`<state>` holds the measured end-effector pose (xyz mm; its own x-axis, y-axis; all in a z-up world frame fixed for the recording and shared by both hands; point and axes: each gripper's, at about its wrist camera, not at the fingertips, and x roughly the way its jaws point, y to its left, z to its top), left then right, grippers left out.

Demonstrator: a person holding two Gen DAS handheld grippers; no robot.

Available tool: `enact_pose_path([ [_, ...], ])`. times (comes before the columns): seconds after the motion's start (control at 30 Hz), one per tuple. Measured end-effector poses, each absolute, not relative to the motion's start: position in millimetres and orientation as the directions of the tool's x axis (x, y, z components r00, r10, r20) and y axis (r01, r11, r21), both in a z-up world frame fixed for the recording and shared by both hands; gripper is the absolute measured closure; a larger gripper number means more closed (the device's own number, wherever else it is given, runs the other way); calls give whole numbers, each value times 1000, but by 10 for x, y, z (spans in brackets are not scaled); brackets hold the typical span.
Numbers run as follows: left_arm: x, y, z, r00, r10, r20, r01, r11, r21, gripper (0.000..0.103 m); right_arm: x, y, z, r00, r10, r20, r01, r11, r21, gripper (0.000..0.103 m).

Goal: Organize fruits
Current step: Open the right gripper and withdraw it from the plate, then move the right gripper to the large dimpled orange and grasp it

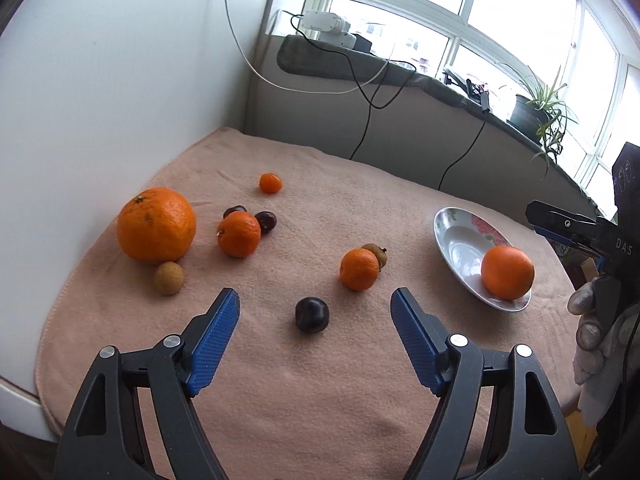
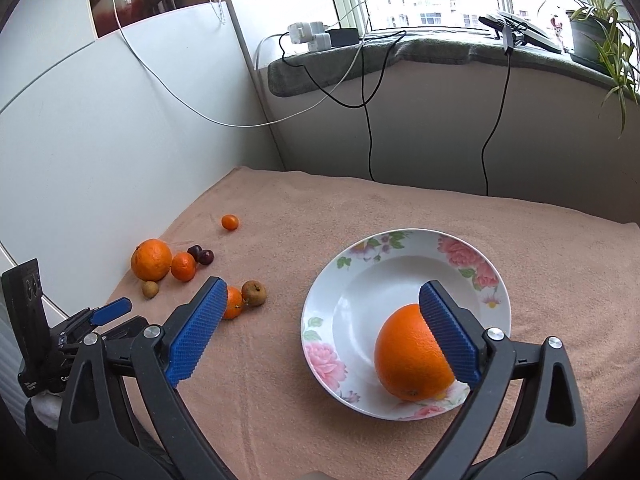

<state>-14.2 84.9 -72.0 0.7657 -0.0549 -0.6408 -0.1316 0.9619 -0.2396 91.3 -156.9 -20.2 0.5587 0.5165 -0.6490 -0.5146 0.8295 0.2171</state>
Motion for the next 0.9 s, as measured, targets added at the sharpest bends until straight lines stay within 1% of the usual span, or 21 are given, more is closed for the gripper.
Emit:
enact_pose_path([
  [0.2,-213,1170,-751,767,62,-639,-252,944,-211,23,1021,-1177,-213,498,553,-668,-584,783,213,5],
  [0.43,-291,1498,-787,763,137,-632,-342,915,-214,23,1161,-726,-274,409,599,-688,-647,722,244,4],
  [0.63,-249,1638,-826,761,148,-631,-361,906,-223,23,1253,-340,-370,318,629,-709,-688,668,284,5],
  [0.9,-150,1713,-903,760,119,-640,-352,902,-251,23,1374,190,-513,183,662,-726,-727,589,354,5],
])
